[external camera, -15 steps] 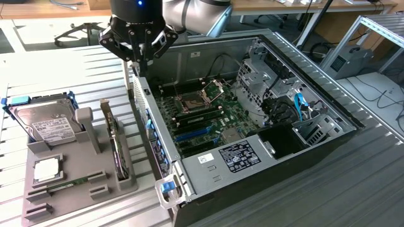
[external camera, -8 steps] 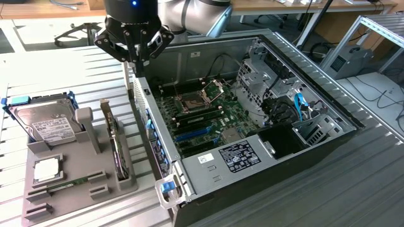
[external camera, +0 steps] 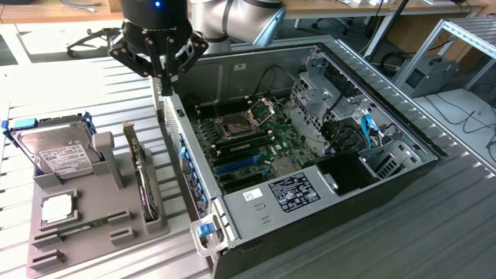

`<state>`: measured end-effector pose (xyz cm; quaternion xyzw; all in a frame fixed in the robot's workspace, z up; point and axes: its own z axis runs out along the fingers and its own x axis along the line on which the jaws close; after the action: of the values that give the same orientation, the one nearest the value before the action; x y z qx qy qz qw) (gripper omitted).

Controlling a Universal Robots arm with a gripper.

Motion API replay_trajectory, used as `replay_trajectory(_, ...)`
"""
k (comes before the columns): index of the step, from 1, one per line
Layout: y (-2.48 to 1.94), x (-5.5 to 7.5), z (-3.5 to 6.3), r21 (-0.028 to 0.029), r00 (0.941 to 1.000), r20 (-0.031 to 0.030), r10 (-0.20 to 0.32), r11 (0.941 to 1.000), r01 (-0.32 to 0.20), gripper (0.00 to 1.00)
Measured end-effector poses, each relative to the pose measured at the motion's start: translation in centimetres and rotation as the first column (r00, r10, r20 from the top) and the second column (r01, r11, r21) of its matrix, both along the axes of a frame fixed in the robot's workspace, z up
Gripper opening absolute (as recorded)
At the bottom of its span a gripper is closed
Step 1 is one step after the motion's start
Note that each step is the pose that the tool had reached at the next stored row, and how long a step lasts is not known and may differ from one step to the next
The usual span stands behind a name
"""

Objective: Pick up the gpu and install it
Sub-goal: 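Reach for the gpu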

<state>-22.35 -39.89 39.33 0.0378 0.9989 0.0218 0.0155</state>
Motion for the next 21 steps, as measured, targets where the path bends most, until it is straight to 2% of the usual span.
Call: replay_trajectory(21, 0.00, -2.6, 0.00, 0.0000, 1.0000, 0.0011, 0.000, 1.0000, 0.000, 0.11)
